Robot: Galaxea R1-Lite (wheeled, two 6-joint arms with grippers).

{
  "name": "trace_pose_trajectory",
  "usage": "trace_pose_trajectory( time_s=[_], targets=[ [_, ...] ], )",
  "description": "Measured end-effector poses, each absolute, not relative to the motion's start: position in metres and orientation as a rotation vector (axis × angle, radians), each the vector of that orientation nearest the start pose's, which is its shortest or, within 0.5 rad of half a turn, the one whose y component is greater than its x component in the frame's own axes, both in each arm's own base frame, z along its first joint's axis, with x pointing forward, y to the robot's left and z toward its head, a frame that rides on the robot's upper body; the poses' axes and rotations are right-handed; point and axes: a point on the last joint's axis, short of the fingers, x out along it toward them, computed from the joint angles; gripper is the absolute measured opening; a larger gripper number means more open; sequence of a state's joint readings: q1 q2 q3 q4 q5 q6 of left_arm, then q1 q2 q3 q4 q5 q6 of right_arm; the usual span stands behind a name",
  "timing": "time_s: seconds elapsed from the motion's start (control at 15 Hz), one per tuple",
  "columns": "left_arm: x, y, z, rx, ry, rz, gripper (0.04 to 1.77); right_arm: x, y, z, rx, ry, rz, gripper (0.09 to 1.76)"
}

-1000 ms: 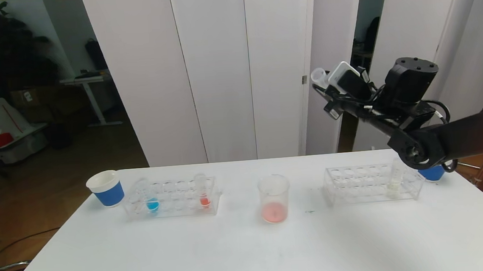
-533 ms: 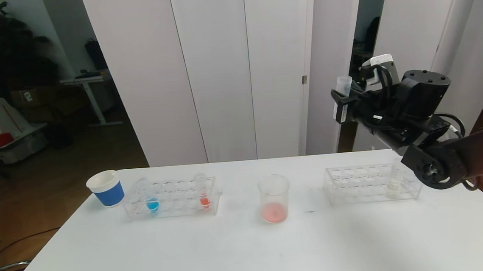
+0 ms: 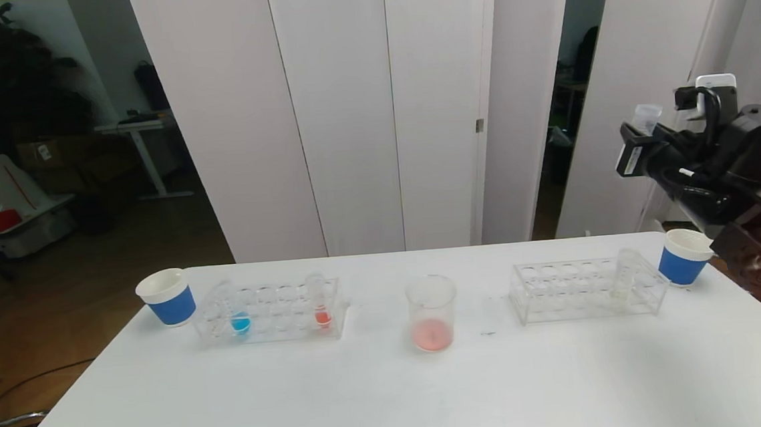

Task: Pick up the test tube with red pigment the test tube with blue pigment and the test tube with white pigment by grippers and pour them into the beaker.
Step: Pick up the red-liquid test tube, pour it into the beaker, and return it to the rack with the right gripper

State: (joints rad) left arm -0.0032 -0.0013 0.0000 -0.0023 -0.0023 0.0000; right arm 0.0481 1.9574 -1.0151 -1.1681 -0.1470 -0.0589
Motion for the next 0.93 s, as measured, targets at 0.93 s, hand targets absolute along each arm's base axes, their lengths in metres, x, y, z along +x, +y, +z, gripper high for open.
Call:
trace_pose_trajectory(
  time_s=[0.93],
  targets=[
    [-0.023,0.0,0.076,0.0,-0.004,-0.005,1.75,0.383,-0.136,0.134,0.063,-0.184,-0.384,0.58]
  ],
)
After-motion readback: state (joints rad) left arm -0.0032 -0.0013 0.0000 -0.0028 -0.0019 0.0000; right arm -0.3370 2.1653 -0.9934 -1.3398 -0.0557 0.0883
